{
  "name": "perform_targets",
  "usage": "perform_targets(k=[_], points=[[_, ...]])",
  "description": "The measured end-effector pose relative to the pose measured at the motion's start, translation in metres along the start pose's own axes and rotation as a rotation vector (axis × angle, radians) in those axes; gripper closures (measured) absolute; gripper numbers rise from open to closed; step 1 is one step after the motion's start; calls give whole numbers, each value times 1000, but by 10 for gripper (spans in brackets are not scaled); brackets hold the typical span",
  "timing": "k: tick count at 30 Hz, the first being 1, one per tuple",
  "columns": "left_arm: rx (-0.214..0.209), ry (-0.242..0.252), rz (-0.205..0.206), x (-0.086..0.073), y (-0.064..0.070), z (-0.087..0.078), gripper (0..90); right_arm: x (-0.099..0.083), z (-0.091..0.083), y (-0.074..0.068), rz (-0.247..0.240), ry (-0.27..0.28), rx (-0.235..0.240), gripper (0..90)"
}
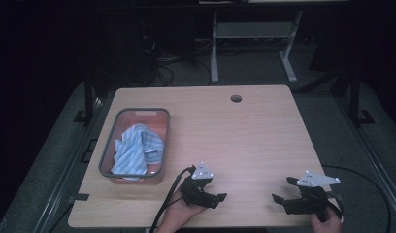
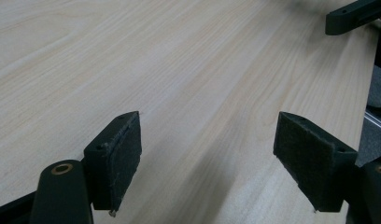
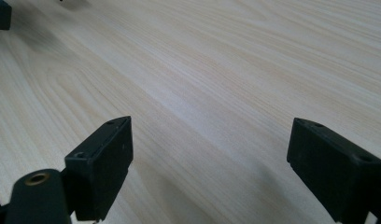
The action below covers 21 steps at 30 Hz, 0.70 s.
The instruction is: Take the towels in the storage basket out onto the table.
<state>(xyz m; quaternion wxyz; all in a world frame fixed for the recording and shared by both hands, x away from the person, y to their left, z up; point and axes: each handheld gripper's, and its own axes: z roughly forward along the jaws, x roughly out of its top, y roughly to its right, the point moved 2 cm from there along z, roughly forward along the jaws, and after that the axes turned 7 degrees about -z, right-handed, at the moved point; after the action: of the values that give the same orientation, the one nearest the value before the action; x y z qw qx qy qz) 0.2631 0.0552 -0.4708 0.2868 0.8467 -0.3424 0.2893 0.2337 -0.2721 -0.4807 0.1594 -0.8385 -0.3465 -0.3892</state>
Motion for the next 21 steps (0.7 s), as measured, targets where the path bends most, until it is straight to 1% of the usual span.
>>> perform_targets(k=[4,10,12,14,17,18,19,21], points=[[-6,-10,-2,0,-1,2,235,0,1,0,0,-1,1,137],[-14,-11,-11,2,1,5,235,0,0,-1,-7,0,3,137],[-13,-20,-4,2,0,5,235,0,0,-1,-9,2,2,137],[-20,-12,-14,4,0,4,235,1,1,-2,-6,0,0,137],[-32,-41,0,9,0,1,222,1,0,-3,-8,1,-1,137],[-31,-33,-4,10,1,0,218,2,1,-3,-10,1,-3,137],[-33,-35,6,11,1,-2,218,2,1,-3,-10,1,-3,137],[-40,-32,3,13,3,-2,218,2,0,-3,-9,5,-7,137]])
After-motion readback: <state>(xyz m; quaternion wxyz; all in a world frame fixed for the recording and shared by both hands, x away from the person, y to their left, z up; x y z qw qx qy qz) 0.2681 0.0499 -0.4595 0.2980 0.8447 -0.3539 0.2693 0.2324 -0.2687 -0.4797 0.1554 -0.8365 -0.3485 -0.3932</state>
